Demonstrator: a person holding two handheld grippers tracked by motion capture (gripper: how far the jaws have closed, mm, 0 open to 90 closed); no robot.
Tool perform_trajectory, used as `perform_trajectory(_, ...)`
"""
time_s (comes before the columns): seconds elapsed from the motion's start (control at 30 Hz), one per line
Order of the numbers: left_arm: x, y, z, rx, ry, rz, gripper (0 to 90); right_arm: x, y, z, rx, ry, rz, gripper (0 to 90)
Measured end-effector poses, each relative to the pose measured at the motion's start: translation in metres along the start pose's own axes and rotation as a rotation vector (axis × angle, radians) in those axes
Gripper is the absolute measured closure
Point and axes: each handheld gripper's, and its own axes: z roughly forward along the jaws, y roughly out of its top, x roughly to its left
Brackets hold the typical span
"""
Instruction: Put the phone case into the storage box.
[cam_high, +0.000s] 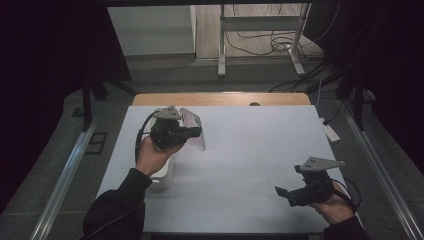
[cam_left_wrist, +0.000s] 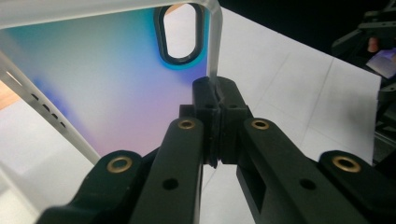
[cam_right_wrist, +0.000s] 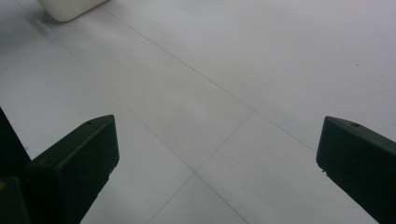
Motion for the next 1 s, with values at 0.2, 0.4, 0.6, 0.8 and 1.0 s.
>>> perform_trajectory(0.2,0.007,0.002,-0.006,-0.002,0.027,-0.008,88.4,-0.003,-0.007,-0.007,0.007,-0.035,0.01,0.0)
perform_trajectory(0.4,0.014,0.003,-0.015,-0.007,0.058,-0.021,88.4,-0.007,-0.015,-0.013,0.021,-0.084,0.031,0.0)
perform_trajectory(0.6,0.021,0.004,-0.021,-0.007,0.091,-0.036,88.3,-0.01,-0.023,-0.02,0.02,-0.119,0.072,0.0)
perform_trajectory(0.8,0.029,0.004,-0.028,-0.003,0.127,-0.049,88.3,-0.013,-0.032,-0.027,0.018,-0.139,0.127,0.0)
perform_trajectory(1.0,0.037,0.004,-0.034,0.003,0.158,-0.058,88.4,-0.015,-0.037,-0.031,0.023,-0.159,0.152,0.0)
